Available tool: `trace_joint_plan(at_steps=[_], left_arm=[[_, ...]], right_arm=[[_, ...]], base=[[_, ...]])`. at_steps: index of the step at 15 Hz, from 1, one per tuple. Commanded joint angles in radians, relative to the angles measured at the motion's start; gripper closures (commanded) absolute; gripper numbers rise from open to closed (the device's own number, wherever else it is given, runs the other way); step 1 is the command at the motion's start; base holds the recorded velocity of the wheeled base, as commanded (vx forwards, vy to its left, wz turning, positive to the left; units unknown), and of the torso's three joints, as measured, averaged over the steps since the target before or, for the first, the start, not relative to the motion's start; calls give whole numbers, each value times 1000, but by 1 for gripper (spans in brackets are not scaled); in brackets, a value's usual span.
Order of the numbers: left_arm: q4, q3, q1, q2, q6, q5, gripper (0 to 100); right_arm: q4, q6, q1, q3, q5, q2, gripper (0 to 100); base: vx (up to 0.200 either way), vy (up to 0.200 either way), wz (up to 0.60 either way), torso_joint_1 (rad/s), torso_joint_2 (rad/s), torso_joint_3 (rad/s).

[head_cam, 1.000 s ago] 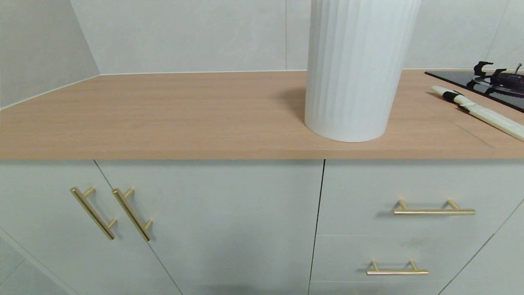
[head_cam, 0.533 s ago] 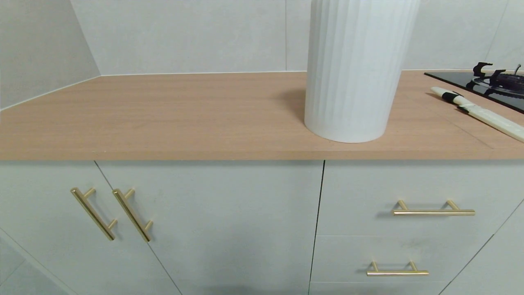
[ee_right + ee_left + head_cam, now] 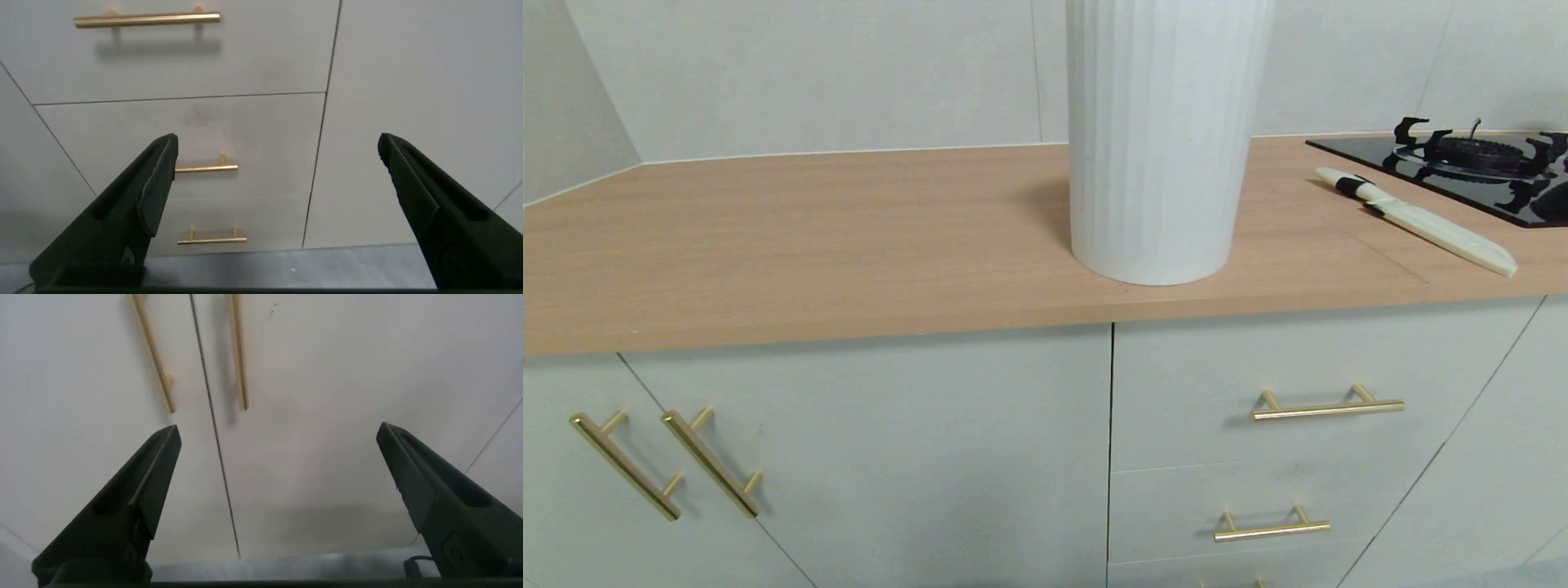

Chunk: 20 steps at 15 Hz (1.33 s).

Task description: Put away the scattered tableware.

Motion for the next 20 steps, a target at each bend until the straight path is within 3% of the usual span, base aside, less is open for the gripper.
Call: trace_joint_plan(at_steps=[1, 3, 11, 20], left_arm=[[0, 0, 0, 0, 0, 0, 0], [0, 0, 0, 0, 1, 0, 0], [0, 0, 0, 0, 1, 0, 0], [0, 0, 0, 0, 0, 0, 0]], right_arm=[[0, 0, 0, 0, 1, 1, 0], [0, 0, 0, 0, 1, 1, 0], [0, 0, 0, 0, 1, 1, 0], [0, 0, 0, 0, 1, 1, 0]], base=[[0, 0, 0, 0, 0, 0], [0, 0, 0, 0, 0, 0], [0, -200, 0, 2, 3, 3], [0, 0, 0, 0, 0, 0]])
